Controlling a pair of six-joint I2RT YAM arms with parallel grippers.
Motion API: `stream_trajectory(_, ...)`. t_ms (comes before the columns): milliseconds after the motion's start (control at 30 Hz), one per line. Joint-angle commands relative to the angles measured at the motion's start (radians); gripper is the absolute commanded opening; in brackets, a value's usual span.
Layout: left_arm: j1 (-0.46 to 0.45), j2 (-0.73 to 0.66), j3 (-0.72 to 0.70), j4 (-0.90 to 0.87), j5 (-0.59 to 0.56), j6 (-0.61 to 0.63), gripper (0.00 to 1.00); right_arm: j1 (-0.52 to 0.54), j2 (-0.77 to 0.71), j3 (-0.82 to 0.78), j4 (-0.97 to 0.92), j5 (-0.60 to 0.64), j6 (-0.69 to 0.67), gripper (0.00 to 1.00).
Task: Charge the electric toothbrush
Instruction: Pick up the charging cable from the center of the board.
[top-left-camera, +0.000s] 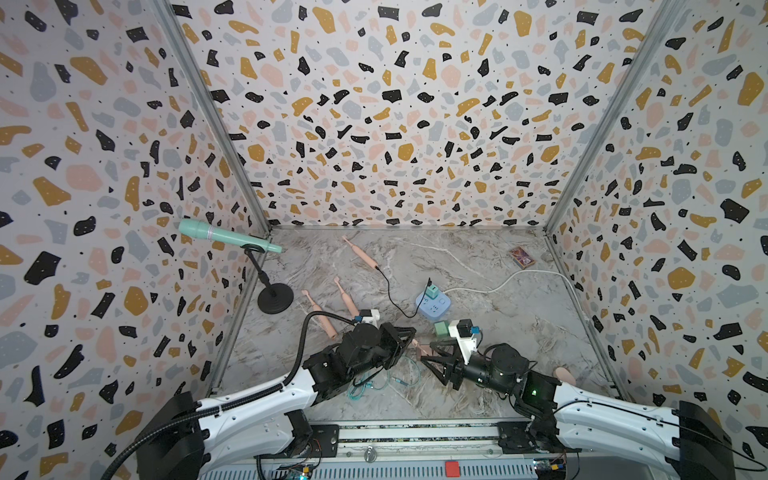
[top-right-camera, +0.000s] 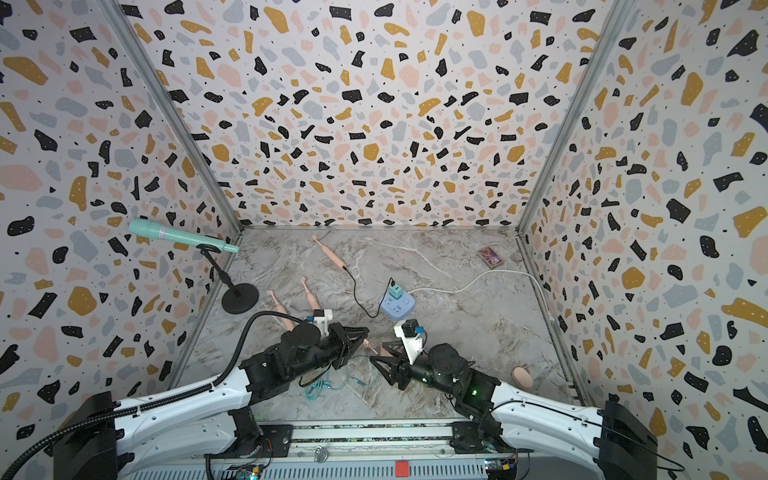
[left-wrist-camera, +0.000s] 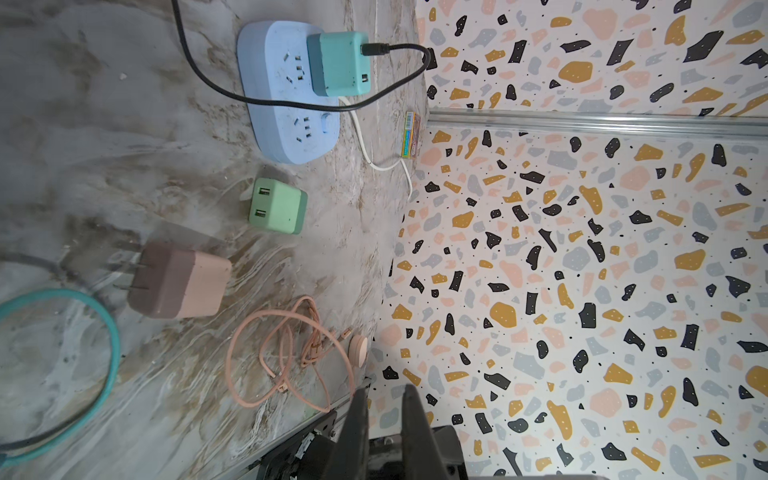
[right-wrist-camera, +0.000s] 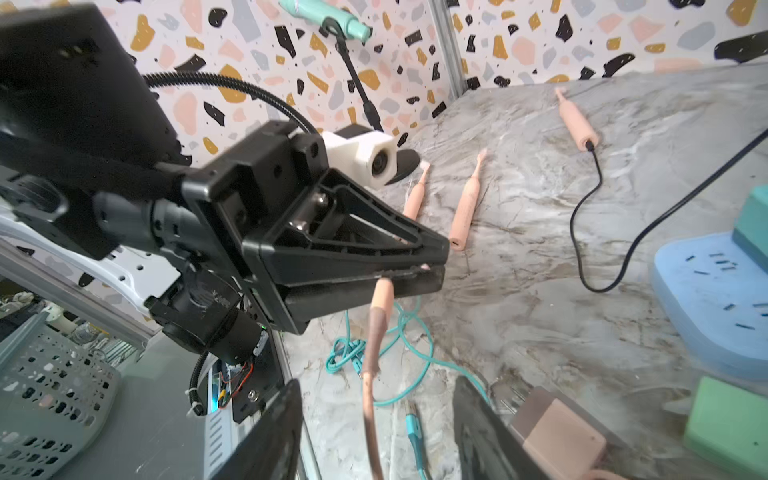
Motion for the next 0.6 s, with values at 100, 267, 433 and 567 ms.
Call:
stream_trajectory(100,0.005,-0.009,-0.004,0.039,0.004,-0.005,0.00,-0.001,0.081,0.073,0.115,0.000,-0.016,0.50)
stream_trajectory(267,0.005,-0.010,-0.011,0.044,-0.001,-0.006,0.00,-0.002,0.140,0.104,0.136,0.013,-0.018,0.44)
stream_trajectory(433,0.005,-0.015,-0.012,0.043,-0.006,-0.009,0.00,-0.002,0.193,0.139,0.123,0.025,-0.029,0.38)
stream_trajectory(567,0.005,-0.027,-0.018,0.040,-0.018,-0.012,0.00,-0.001,0.209,0.149,0.107,0.044,-0.028,0.35)
